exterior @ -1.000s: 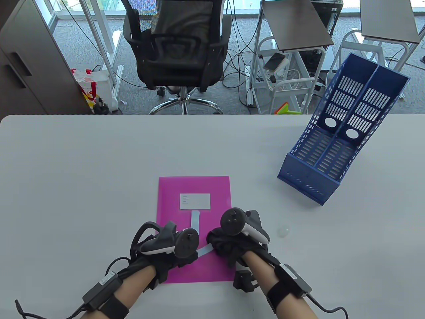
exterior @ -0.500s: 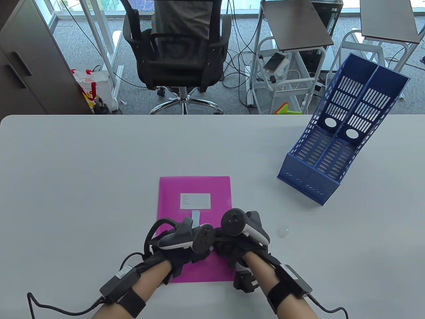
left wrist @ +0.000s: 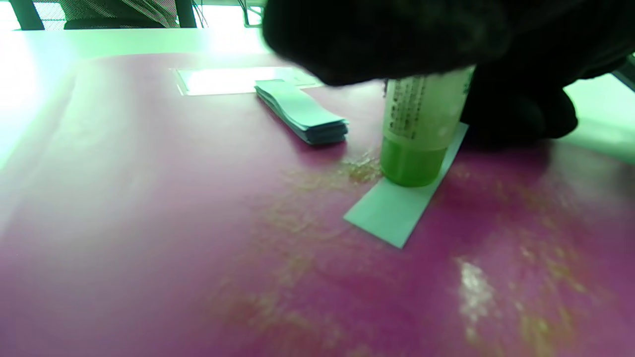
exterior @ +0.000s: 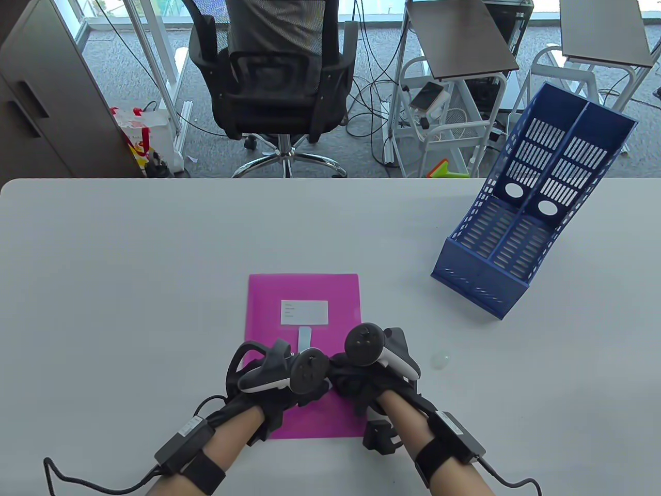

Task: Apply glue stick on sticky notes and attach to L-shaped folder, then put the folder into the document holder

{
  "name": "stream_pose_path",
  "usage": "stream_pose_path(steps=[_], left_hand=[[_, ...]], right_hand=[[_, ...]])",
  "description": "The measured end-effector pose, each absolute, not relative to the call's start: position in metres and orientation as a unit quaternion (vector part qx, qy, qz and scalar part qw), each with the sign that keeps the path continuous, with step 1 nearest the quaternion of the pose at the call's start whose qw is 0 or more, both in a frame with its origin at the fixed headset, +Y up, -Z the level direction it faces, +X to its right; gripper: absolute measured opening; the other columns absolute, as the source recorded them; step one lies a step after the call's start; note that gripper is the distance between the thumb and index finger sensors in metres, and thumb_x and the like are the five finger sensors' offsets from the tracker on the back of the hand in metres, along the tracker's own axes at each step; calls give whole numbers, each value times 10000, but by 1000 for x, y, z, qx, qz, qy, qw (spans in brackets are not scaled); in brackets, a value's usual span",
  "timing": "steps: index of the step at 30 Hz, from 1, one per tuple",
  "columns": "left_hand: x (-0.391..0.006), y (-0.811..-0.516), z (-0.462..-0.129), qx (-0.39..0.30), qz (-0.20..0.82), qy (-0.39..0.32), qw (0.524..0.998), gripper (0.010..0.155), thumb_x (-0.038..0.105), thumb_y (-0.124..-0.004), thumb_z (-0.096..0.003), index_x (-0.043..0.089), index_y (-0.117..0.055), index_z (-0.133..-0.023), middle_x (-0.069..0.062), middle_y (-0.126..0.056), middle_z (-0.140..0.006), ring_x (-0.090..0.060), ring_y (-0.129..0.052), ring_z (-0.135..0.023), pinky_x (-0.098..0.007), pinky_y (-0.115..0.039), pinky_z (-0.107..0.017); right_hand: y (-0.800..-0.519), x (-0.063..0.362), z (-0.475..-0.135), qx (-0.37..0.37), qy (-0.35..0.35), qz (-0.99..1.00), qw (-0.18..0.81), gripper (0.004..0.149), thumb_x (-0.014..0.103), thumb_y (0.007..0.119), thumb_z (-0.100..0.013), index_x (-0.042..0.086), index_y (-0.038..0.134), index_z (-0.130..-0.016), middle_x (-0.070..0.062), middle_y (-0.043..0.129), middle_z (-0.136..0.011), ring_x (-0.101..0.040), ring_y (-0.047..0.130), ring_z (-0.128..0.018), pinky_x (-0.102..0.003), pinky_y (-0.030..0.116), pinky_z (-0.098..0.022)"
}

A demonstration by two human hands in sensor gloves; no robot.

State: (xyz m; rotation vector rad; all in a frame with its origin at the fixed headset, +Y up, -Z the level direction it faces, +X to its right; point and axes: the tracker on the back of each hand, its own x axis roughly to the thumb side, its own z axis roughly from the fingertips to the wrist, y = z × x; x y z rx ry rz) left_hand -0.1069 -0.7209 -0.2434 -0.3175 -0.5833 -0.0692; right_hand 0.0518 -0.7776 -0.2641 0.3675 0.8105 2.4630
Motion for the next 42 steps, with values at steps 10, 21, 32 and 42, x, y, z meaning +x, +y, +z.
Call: stream_pose_path(steps=[10, 21, 32, 42], left_hand=[[-131, -722, -230, -136, -19, -313, 940, 504, 542, -704, -426, 257, -676, -840, 75, -954, -333, -54, -961, -108, -231, -835, -152], [-126, -720, -233, -159, -37, -314, 935, 507, 542, -705, -423, 269, -665, -848, 71, -954, -354, -60, -965, -127, -239, -836, -168], [-98, -722, -246, -145, -26, -309, 940, 502, 537, -707, -421, 279, -660, -850, 61, -951, -371, -85, -965, -154, -255, -829, -199], [-108, -721, -242, -153, -43, -309, 938, 510, 546, -702, -418, 283, -655, -851, 74, -954, -375, -67, -970, -152, -245, -837, -194]], right_hand=[[-778, 51, -264, 134, 299, 910, 255, 352, 319, 575, -639, 193, 698, -944, 38, 869, -583, -130, 861, -390, -352, 734, -398], [-779, 54, -265, 131, 302, 907, 262, 352, 320, 577, -639, 192, 701, -943, 38, 872, -581, -129, 864, -387, -349, 734, -392], [-780, 55, -266, 142, 303, 902, 271, 353, 317, 583, -635, 184, 707, -937, 35, 876, -571, -128, 864, -368, -345, 734, -371], [-779, 50, -265, 140, 277, 919, 242, 333, 342, 591, -630, 190, 743, -885, 48, 892, -520, -123, 881, -326, -343, 764, -342]])
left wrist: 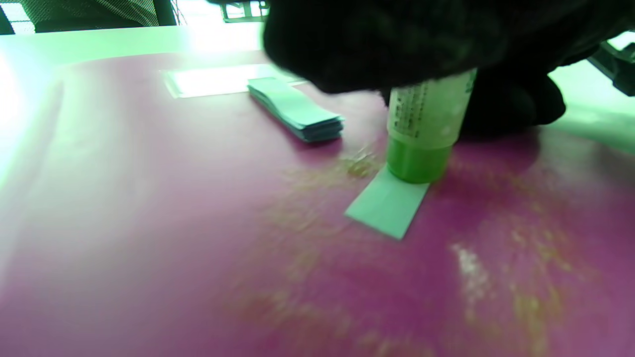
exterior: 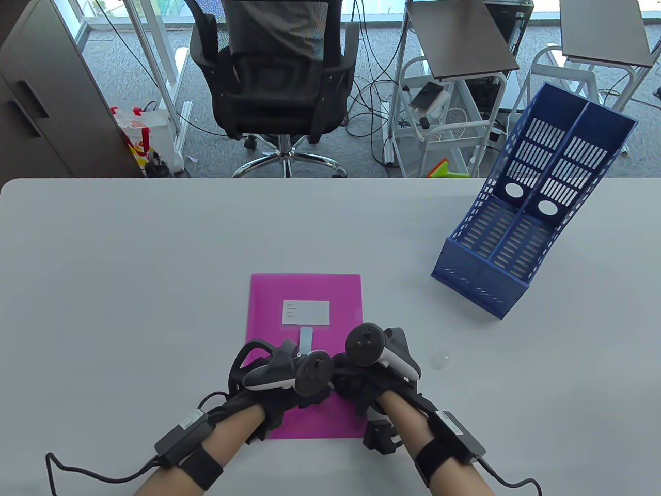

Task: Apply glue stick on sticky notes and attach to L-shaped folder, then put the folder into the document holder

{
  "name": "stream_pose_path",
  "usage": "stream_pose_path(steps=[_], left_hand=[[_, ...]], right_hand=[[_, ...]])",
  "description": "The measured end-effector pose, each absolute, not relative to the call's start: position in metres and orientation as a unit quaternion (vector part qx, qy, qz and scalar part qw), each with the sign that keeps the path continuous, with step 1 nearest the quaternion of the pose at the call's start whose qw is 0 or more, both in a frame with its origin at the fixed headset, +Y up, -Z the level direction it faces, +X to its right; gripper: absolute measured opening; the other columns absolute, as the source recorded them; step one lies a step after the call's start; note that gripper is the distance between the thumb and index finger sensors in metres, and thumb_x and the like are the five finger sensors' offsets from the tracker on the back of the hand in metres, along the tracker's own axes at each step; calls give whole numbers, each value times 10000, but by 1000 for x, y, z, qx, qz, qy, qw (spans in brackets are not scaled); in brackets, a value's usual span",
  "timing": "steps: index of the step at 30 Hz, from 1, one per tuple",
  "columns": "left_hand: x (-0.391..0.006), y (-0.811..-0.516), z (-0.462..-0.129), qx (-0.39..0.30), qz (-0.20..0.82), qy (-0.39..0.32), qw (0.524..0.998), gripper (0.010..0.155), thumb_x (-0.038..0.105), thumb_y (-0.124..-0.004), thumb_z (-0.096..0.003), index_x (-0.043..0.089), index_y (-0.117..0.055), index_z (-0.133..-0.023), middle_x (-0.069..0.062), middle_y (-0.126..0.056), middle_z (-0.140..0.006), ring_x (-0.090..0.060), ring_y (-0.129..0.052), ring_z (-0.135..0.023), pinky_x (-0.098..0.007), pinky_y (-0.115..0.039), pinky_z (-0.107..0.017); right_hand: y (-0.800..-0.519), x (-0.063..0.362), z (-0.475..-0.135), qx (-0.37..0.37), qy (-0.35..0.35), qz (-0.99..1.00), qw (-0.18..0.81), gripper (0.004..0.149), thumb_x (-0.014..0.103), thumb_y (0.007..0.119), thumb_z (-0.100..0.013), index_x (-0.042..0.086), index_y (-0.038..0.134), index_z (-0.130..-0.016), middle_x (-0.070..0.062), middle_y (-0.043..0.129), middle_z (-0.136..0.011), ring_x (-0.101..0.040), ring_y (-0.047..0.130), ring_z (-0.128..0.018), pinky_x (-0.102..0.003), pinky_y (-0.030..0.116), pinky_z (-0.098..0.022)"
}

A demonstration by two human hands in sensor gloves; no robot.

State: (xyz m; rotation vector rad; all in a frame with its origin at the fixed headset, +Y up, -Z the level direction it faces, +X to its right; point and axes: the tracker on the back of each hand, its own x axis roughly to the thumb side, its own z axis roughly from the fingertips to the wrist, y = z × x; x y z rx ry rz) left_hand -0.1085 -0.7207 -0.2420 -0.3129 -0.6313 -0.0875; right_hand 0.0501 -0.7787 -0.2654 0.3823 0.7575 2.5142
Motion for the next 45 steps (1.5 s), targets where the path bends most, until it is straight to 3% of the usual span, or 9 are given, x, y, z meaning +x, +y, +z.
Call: stream_pose_path(steps=[2, 6, 18, 25, 35, 45], left_hand=[[-118, -720, -239, -150, -47, -309, 938, 512, 548, -701, -419, 276, -659, -851, 77, -956, -368, -61, -971, -144, -240, -839, -184], [-127, -721, -235, -145, -45, -311, 938, 509, 547, -700, -422, 272, -665, -848, 80, -958, -361, -57, -971, -136, -236, -840, -177], [-91, -722, -245, -118, -41, -298, 946, 521, 548, -701, -411, 266, -648, -846, 72, -954, -373, -76, -971, -157, -251, -836, -203], [-120, -718, -249, -175, -62, -283, 941, 514, 549, -709, -416, 262, -684, -841, 76, -964, -345, -65, -970, -126, -244, -840, -174], [-97, -722, -253, -150, -17, -286, 946, 515, 545, -711, -413, 273, -662, -847, 67, -956, -368, -83, -972, -154, -256, -835, -201], [-122, -719, -246, -159, -48, -298, 940, 515, 549, -720, -408, 264, -689, -836, 72, -964, -342, -72, -971, -125, -248, -838, -175]], right_hand=[[-778, 49, -265, 141, 273, 921, 242, 386, 431, 566, -631, 196, 790, -839, 29, 907, -489, -135, 889, -308, -355, 773, -329], [-778, 48, -266, 147, 280, 919, 235, 392, 450, 563, -629, 209, 817, -806, 16, 915, -469, -144, 890, -303, -362, 775, -330], [-779, 52, -267, 136, 285, 917, 242, 364, 435, 555, -637, 225, 802, -802, 38, 905, -458, -124, 878, -294, -339, 758, -326], [-780, 51, -266, 138, 283, 918, 240, 359, 433, 556, -638, 226, 800, -800, 43, 902, -455, -120, 876, -290, -336, 758, -322], [-780, 51, -267, 135, 283, 918, 243, 357, 428, 551, -641, 224, 796, -803, 46, 903, -453, -118, 877, -285, -333, 757, -317], [-780, 52, -267, 135, 283, 917, 245, 357, 428, 553, -640, 225, 798, -801, 48, 905, -450, -116, 878, -281, -331, 757, -312]])
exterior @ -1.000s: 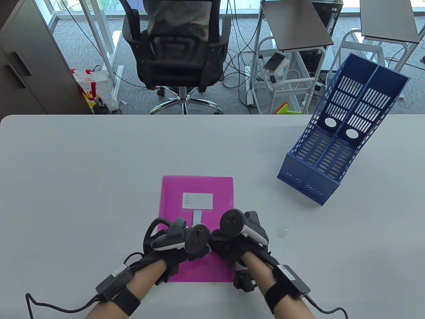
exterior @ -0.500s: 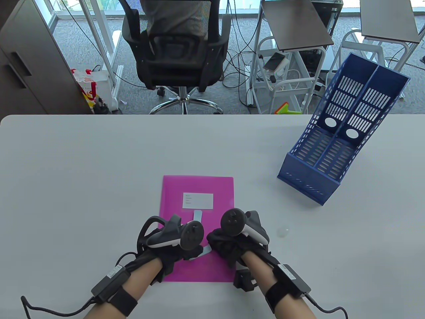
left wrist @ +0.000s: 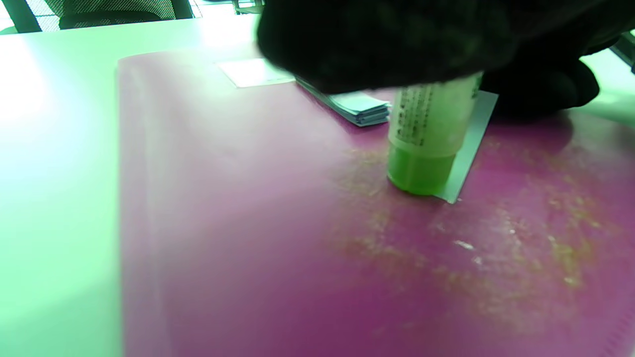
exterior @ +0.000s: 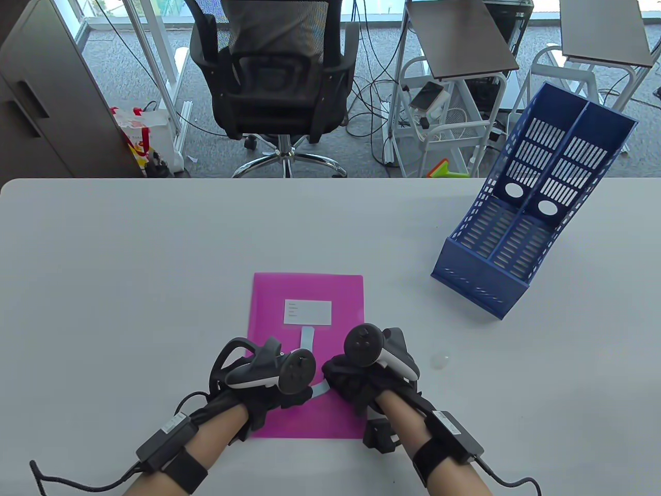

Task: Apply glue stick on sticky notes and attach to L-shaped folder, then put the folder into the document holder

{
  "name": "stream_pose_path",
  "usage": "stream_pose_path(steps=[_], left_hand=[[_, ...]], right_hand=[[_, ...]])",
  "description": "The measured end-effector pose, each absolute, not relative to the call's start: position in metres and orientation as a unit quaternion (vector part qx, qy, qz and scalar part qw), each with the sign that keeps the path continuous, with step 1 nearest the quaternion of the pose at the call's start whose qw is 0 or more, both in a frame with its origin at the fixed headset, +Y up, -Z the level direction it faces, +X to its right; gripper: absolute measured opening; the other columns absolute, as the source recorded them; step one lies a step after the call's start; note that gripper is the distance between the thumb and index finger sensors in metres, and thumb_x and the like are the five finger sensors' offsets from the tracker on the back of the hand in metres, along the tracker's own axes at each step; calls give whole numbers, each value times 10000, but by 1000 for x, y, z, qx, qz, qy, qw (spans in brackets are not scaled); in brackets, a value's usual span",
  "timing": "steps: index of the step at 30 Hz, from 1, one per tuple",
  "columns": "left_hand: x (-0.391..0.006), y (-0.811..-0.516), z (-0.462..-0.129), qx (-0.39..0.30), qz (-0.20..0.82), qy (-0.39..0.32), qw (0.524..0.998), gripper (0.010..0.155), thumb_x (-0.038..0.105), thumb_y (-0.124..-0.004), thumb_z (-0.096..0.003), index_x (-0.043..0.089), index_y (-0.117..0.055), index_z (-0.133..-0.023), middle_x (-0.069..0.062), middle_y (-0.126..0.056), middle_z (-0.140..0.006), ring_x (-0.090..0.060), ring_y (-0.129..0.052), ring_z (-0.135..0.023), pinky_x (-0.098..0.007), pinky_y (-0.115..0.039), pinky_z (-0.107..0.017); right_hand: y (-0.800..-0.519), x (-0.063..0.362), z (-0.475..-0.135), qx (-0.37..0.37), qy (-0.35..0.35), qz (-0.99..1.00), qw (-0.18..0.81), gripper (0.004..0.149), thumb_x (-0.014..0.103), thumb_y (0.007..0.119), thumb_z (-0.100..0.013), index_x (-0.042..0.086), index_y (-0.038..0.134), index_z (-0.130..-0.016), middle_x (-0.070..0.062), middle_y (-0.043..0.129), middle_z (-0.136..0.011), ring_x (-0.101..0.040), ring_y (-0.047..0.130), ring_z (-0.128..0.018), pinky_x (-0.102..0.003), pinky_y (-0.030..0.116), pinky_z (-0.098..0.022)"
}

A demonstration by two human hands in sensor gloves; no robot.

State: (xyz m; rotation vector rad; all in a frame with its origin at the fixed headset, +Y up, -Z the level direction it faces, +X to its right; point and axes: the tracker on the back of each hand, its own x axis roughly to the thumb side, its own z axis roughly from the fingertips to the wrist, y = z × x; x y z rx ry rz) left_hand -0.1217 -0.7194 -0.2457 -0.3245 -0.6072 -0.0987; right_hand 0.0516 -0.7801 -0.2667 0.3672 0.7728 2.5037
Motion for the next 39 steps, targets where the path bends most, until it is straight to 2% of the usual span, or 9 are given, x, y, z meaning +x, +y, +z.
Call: stream_pose_path(steps=[4, 8, 18, 29, 33, 39], left_hand=[[-104, -722, -246, -140, -26, -306, 941, 514, 547, -721, -405, 271, -683, -837, 69, -962, -348, -79, -971, -134, -252, -836, -184], [-93, -722, -251, -148, -20, -298, 943, 511, 547, -717, -402, 277, -669, -833, 66, -958, -363, -89, -972, -152, -260, -834, -201], [-128, -718, -240, -162, -69, -305, 936, 528, 561, -738, -394, 276, -684, -836, 88, -966, -345, -57, -974, -127, -239, -844, -173], [-93, -721, -247, -129, -33, -295, 946, 525, 556, -750, -392, 279, -676, -833, 78, -964, -360, -79, -977, -148, -256, -839, -195], [-102, -719, -244, -128, -52, -296, 945, 526, 566, -751, -390, 287, -688, -831, 98, -970, -348, -55, -980, -134, -240, -849, -178], [-126, -716, -242, -164, -73, -285, 941, 511, 564, -751, -398, 291, -708, -827, 101, -973, -339, -47, -981, -125, -232, -852, -168]], right_hand=[[-780, 52, -267, 134, 283, 917, 246, 355, 427, 555, -640, 226, 799, -800, 50, 905, -448, -115, 878, -278, -329, 757, -309], [-780, 52, -267, 133, 284, 916, 249, 360, 431, 551, -641, 226, 798, -803, 52, 906, -452, -113, 879, -279, -326, 758, -310], [-781, 53, -267, 134, 283, 916, 249, 358, 428, 554, -640, 224, 797, -805, 51, 906, -453, -114, 880, -280, -328, 757, -311], [-781, 52, -268, 130, 290, 915, 248, 355, 421, 549, -644, 223, 787, -818, 45, 903, -464, -122, 880, -292, -336, 756, -322], [-780, 53, -268, 128, 296, 913, 250, 355, 417, 550, -645, 219, 785, -823, 41, 904, -471, -127, 882, -300, -340, 755, -330], [-780, 53, -268, 127, 298, 913, 249, 356, 418, 550, -644, 219, 782, -828, 39, 903, -476, -129, 883, -305, -342, 756, -334]])
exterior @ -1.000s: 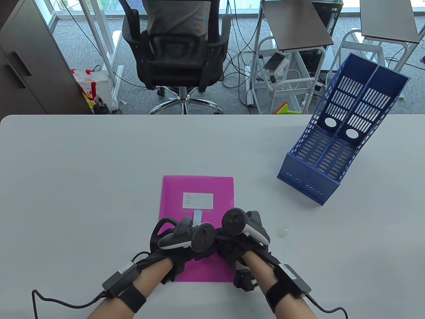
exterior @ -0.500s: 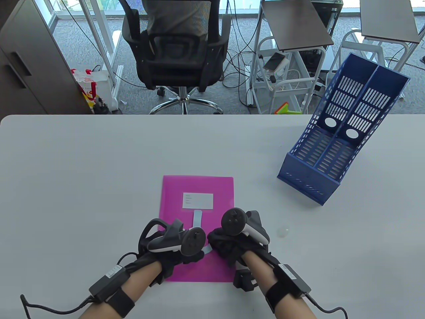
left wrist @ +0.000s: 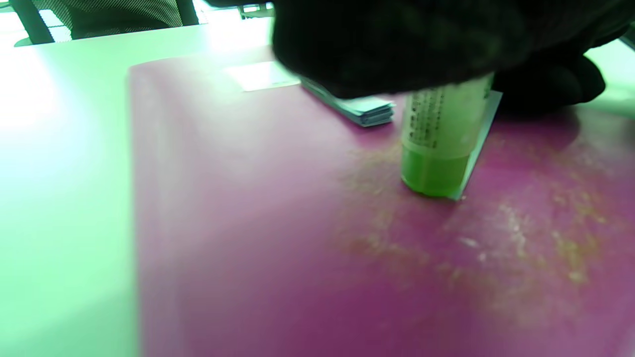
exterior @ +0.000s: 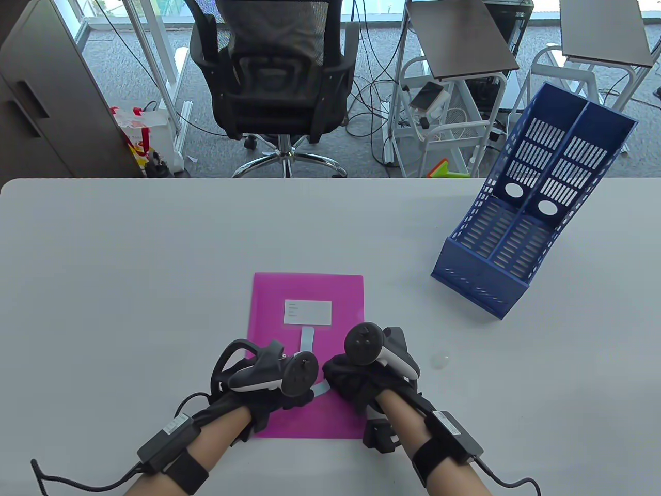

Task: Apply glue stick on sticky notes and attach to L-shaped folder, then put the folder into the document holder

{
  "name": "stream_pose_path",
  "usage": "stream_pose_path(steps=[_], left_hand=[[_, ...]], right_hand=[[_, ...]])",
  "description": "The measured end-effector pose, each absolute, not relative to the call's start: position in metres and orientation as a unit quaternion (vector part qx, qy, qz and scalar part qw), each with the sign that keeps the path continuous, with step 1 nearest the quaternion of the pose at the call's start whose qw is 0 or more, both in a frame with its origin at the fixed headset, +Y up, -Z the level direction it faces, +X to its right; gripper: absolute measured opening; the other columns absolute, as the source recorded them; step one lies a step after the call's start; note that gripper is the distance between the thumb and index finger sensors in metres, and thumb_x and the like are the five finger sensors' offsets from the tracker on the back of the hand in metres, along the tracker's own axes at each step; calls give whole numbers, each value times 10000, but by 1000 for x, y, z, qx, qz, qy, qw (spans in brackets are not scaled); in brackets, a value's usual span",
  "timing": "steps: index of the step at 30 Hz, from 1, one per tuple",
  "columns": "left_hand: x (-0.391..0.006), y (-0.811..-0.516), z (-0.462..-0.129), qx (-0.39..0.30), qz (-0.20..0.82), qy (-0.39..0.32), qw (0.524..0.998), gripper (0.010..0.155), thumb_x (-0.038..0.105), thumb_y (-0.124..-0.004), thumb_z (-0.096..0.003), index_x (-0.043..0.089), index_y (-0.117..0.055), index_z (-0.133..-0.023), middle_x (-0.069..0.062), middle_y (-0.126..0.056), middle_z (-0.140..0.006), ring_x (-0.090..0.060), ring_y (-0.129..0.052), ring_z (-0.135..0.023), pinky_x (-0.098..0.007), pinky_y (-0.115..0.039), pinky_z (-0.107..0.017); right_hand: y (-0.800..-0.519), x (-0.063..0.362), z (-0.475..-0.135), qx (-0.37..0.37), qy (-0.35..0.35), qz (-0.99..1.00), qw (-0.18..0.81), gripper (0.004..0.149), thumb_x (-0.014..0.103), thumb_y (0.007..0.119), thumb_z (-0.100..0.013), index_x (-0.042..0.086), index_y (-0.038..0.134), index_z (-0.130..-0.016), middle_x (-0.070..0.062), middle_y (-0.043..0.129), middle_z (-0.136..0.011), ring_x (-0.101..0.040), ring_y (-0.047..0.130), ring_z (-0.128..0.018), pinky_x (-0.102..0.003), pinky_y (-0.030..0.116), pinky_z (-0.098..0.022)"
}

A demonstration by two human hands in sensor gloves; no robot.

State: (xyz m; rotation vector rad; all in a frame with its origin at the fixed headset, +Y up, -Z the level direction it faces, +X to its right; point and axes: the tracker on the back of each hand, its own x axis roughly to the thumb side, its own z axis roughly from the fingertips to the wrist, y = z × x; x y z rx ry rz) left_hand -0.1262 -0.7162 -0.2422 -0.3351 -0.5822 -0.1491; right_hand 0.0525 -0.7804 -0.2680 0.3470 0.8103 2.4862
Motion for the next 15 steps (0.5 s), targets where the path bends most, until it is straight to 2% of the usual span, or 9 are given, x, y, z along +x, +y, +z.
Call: stream_pose_path(steps=[4, 7, 8, 10, 13, 15], left_hand=[[-142, -711, -247, -162, -40, -269, 949, 498, 567, -724, -418, 296, -713, -836, 102, -984, -371, -51, -997, -153, -233, -861, -191], [-172, -698, -259, -66, 120, -209, 968, 476, 546, -669, -452, 283, -708, -846, 60, -997, -407, -94, -1007, -185, -264, -855, -213], [-185, -697, -263, -66, 182, -186, 963, 467, 532, -654, -470, 290, -686, -867, 35, -1000, -454, -118, -1018, -233, -281, -855, -249], [-201, -700, -268, -82, 240, -166, 953, 479, 511, -640, -495, 278, -601, -911, 4, -989, -580, -159, -1038, -368, -314, -858, -348], [-219, -708, -273, -113, 279, -150, 942, 524, 498, -656, -507, 251, -477, -933, 1, -930, -765, -170, -1037, -561, -337, -854, -485], [-225, -715, -275, -144, 312, -146, 928, 495, 435, -701, -514, 248, -466, -908, -21, -822, -909, -202, -979, -720, -403, -792, -609]], right_hand=[[-779, 52, -268, 125, 315, 907, 249, 361, 413, 542, -648, 215, 760, -857, 28, 896, -503, -143, 881, -333, -356, 752, -358], [-779, 52, -269, 123, 322, 905, 251, 367, 411, 539, -649, 209, 745, -875, 22, 893, -518, -147, 881, -348, -361, 751, -368], [-779, 52, -269, 123, 324, 904, 251, 367, 411, 538, -650, 208, 743, -877, 20, 892, -521, -150, 880, -350, -362, 751, -370], [-779, 52, -269, 122, 323, 904, 251, 369, 413, 537, -649, 208, 745, -874, 21, 893, -517, -149, 881, -347, -362, 751, -367], [-779, 52, -269, 124, 323, 904, 251, 368, 414, 537, -650, 210, 744, -875, 23, 893, -516, -147, 881, -346, -360, 751, -366], [-779, 52, -269, 124, 322, 904, 251, 368, 414, 537, -649, 209, 745, -874, 23, 893, -515, -146, 881, -344, -360, 751, -364]])
